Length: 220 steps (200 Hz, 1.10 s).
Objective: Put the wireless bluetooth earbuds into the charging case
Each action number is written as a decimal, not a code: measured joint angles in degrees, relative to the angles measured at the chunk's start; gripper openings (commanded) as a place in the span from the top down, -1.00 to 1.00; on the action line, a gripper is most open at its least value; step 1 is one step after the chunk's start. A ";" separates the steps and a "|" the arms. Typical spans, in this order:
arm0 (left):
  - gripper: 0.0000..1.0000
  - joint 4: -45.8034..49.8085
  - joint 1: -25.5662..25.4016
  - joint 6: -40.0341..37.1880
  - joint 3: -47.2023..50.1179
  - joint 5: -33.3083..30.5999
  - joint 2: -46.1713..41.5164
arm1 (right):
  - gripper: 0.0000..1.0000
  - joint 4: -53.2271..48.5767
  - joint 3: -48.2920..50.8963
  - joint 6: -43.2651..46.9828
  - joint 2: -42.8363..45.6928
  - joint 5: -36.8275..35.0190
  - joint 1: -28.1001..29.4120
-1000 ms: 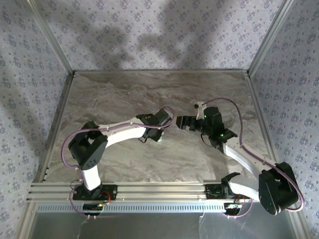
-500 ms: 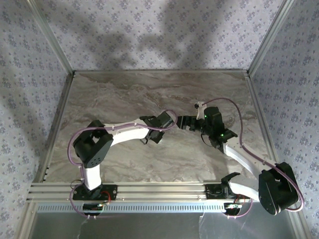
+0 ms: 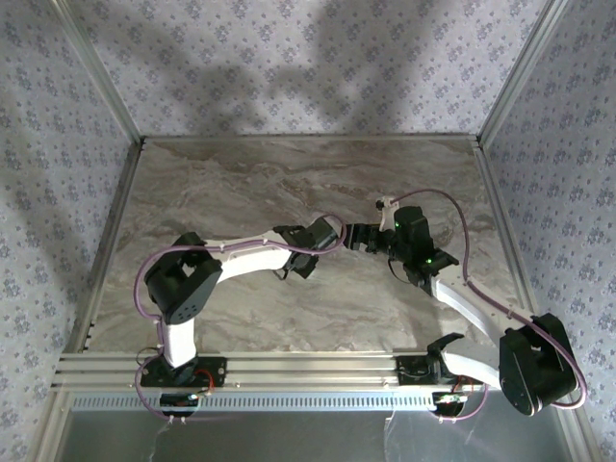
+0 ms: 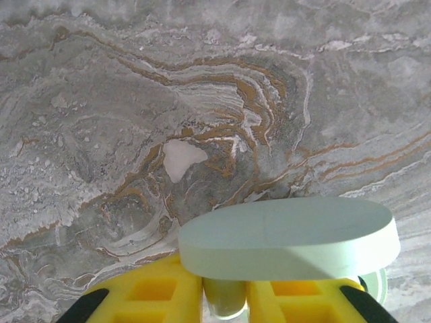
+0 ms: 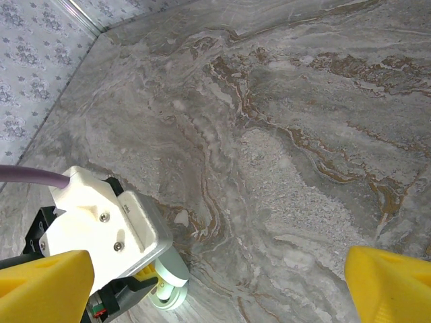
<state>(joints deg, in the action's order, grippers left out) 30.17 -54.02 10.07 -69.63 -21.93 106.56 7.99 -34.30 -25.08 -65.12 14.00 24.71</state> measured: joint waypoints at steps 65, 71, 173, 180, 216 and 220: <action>0.36 1.38 -1.25 0.04 -1.25 -0.20 0.39 | -0.95 0.00 0.00 0.00 -0.02 0.00 0.00; 0.35 1.49 -1.25 0.07 -1.38 -0.20 0.39 | -0.95 0.00 0.00 0.00 0.00 0.02 0.00; 0.21 2.19 -1.29 1.90 -0.31 0.09 -3.96 | -0.95 0.00 0.00 0.00 -0.02 0.46 0.00; 0.18 2.16 -1.29 2.08 0.20 0.11 -4.92 | -0.95 0.00 0.00 0.00 -0.02 0.50 0.00; 0.09 1.27 -1.09 3.41 4.37 1.68 -10.86 | -0.95 0.02 -0.02 0.00 -0.26 1.62 0.00; 0.08 1.07 -0.96 3.56 4.87 2.03 -11.54 | -0.95 0.00 -0.02 0.00 -0.46 1.84 0.02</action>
<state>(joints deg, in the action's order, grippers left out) 31.24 -54.98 13.63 -64.75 -19.90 95.02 7.99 -34.33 -25.08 -65.58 15.84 24.73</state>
